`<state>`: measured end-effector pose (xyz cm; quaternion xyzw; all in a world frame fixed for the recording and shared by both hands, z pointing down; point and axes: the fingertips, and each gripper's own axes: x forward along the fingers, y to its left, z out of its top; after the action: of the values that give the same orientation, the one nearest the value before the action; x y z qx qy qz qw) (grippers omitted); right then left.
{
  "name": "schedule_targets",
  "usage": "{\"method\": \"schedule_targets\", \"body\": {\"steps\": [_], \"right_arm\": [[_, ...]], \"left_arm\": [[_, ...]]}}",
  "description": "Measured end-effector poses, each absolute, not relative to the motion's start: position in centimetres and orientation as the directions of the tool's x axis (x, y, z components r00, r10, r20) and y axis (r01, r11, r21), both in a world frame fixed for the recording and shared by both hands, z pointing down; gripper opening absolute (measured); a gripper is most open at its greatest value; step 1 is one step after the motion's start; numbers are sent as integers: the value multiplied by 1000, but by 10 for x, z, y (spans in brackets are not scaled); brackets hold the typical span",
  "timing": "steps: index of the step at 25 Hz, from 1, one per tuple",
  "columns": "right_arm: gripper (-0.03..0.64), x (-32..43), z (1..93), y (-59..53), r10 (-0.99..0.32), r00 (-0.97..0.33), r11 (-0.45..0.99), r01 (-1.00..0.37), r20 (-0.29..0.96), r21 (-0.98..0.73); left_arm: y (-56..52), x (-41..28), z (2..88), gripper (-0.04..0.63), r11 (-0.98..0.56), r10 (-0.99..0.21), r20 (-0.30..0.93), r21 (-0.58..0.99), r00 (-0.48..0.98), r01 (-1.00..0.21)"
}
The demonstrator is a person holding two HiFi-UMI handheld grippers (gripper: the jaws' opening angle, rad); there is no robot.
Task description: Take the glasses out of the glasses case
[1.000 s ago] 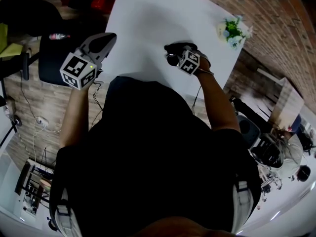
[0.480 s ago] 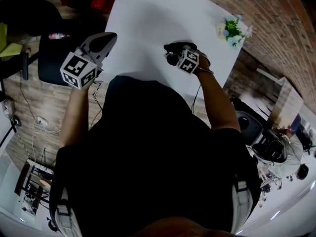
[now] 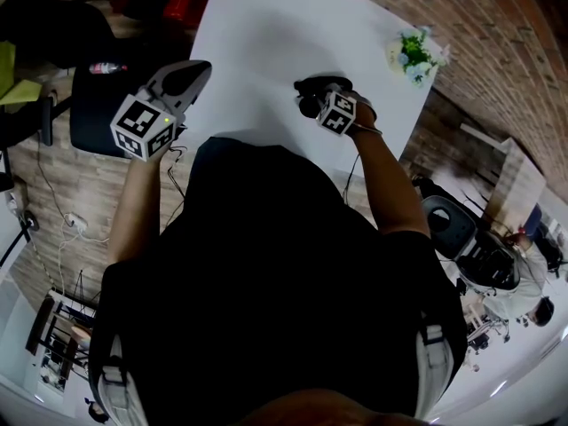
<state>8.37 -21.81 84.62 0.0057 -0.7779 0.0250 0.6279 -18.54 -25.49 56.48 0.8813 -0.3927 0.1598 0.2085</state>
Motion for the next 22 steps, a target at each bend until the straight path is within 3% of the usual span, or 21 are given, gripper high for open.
{"method": "schedule_targets", "body": {"steps": [22], "right_arm": [[25,94,815,-206,-73,-217,994,-95,973,54]], "left_arm": [[-228,-177,538,17,-642,-630,409,204,660,-739]]}}
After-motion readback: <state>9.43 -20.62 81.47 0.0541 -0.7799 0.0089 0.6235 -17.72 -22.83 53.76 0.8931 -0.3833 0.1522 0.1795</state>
